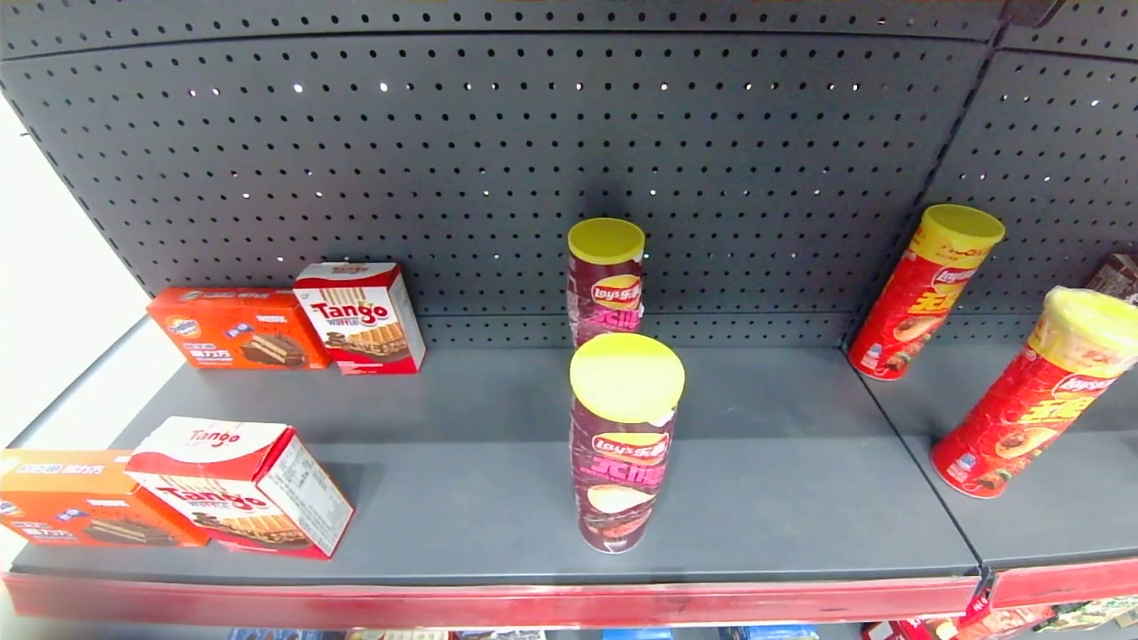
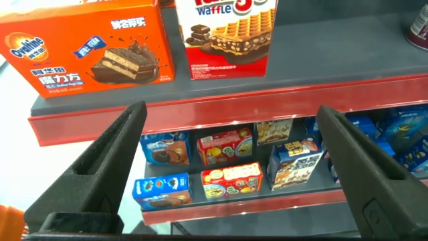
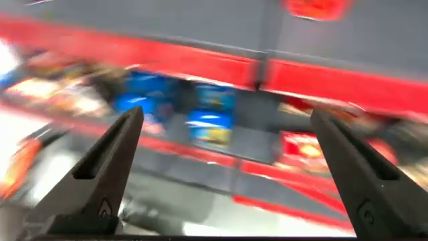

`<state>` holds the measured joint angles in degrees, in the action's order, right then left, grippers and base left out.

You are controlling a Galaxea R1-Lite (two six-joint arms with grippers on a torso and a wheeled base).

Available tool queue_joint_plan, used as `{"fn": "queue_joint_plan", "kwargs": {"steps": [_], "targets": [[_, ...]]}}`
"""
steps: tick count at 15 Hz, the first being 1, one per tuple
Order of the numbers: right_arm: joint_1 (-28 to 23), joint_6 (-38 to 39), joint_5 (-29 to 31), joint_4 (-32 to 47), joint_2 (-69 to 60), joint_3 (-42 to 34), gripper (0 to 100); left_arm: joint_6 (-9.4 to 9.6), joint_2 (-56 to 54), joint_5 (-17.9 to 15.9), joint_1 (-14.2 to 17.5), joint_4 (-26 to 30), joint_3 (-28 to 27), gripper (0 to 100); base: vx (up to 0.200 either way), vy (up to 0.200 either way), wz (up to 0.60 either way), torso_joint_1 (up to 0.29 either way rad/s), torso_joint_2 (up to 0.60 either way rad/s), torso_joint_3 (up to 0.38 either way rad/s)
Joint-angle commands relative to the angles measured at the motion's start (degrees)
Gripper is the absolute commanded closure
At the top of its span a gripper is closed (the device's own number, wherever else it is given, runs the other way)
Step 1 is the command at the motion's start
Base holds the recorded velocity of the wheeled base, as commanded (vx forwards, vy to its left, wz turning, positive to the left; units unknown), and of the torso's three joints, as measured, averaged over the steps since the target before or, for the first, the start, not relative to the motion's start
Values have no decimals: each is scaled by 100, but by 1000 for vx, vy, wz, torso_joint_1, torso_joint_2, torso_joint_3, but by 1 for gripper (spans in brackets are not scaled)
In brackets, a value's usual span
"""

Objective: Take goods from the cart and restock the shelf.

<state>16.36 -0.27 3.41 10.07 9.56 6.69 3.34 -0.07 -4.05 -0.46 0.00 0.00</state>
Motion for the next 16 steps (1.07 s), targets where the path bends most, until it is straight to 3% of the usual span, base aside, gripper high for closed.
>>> {"fn": "queue_joint_plan", "kwargs": {"steps": [1, 3, 5, 7, 16], "targets": [[-1117, -17, 45, 13, -217, -36, 0, 0, 7, 0, 2, 0, 0, 0, 0, 0, 0, 0, 0, 0], [-1574, 44, 54, -23, -885, -54, 0, 0, 7, 0, 2, 0, 0, 0, 0, 0, 0, 0, 0, 0], [-1548, 150, 458, -286, -912, -186, 0, 0, 7, 0, 2, 0, 0, 0, 0, 0, 0, 0, 0, 0], [-1548, 185, -16, -1042, -912, -634, 0, 0, 7, 0, 2, 0, 0, 0, 0, 0, 0, 0, 0, 0], [-1557, 123, -192, -1060, -912, -669, 0, -26, 7, 27, 11, 0, 0, 0, 0, 0, 0, 0, 0, 0]]}}
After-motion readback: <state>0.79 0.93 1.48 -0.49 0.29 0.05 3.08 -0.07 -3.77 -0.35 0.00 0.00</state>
